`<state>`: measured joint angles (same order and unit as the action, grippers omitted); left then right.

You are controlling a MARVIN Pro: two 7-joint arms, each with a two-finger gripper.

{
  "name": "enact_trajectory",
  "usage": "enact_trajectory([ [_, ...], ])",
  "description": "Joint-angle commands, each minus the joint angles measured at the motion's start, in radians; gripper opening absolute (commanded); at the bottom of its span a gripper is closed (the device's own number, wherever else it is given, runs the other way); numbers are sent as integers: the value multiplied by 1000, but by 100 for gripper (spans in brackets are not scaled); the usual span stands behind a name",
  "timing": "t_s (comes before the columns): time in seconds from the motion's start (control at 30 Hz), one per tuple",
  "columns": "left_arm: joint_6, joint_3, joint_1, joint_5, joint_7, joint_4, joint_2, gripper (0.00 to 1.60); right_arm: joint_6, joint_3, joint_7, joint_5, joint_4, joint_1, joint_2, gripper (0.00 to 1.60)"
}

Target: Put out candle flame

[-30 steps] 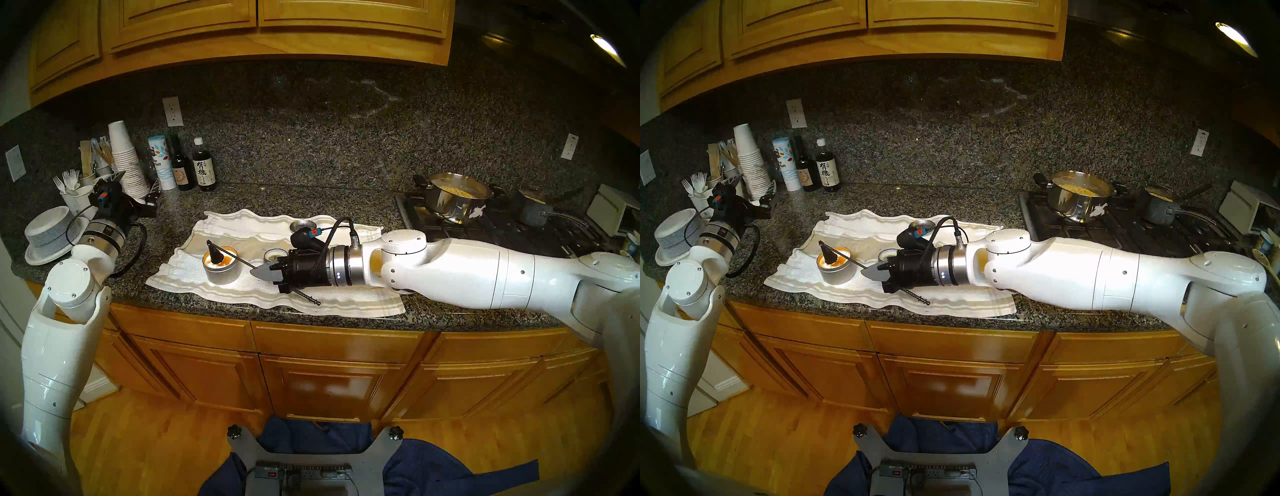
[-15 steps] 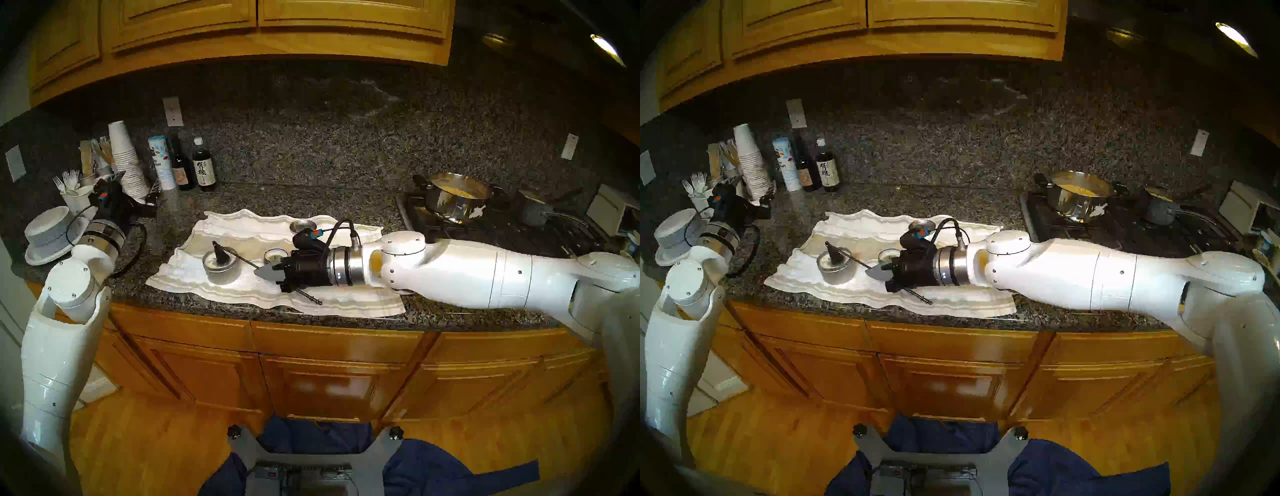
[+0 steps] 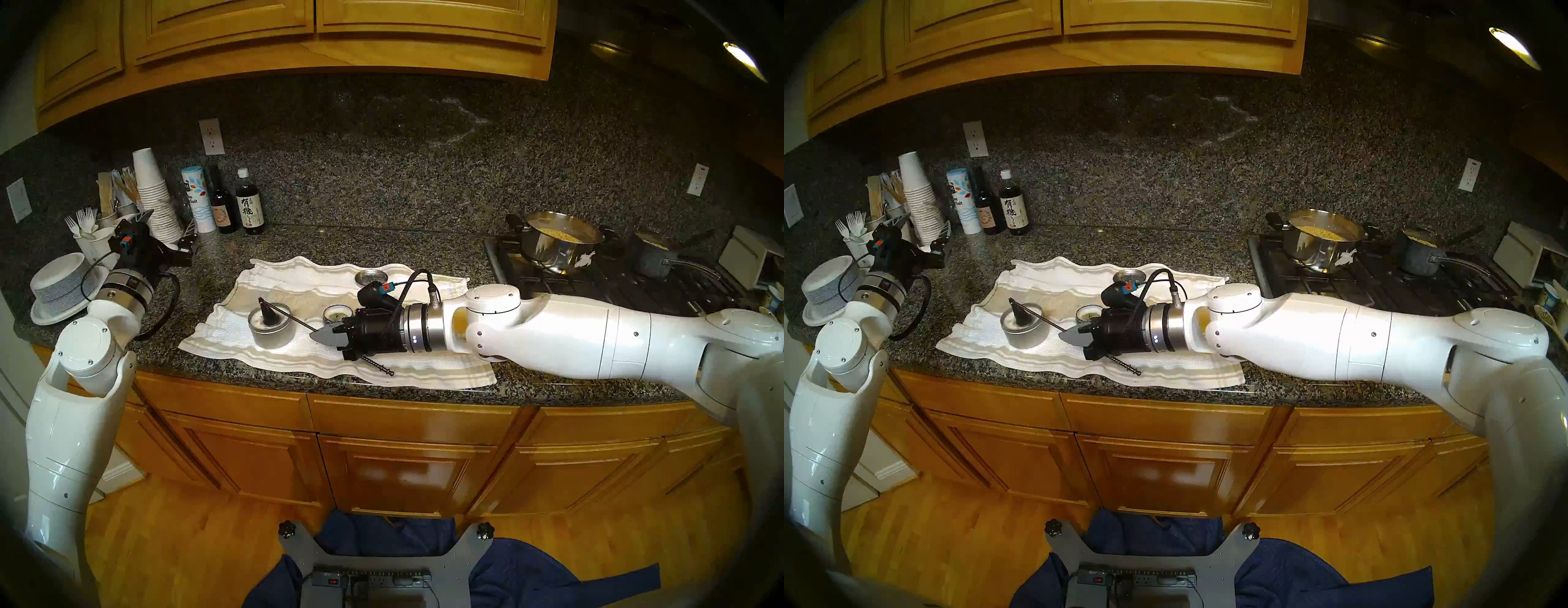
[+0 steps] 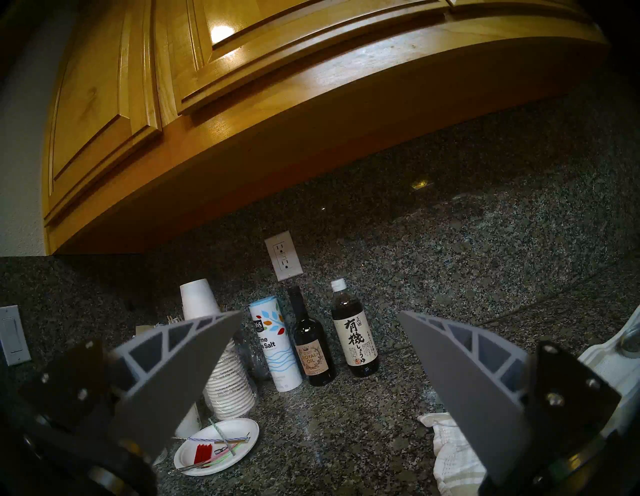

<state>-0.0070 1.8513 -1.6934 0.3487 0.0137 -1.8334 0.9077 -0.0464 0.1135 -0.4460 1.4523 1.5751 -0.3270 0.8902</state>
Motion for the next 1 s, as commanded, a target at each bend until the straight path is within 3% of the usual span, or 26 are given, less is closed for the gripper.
enact_trajectory([
  [0.0,-18,14,23,-2,0,-25,-12,160,14,-32,-4,2,5,32,-5,0],
  [0.97,-18,11,21,3,5,-25,-17,160,35,-48,-12,10,12,36,-16,0],
])
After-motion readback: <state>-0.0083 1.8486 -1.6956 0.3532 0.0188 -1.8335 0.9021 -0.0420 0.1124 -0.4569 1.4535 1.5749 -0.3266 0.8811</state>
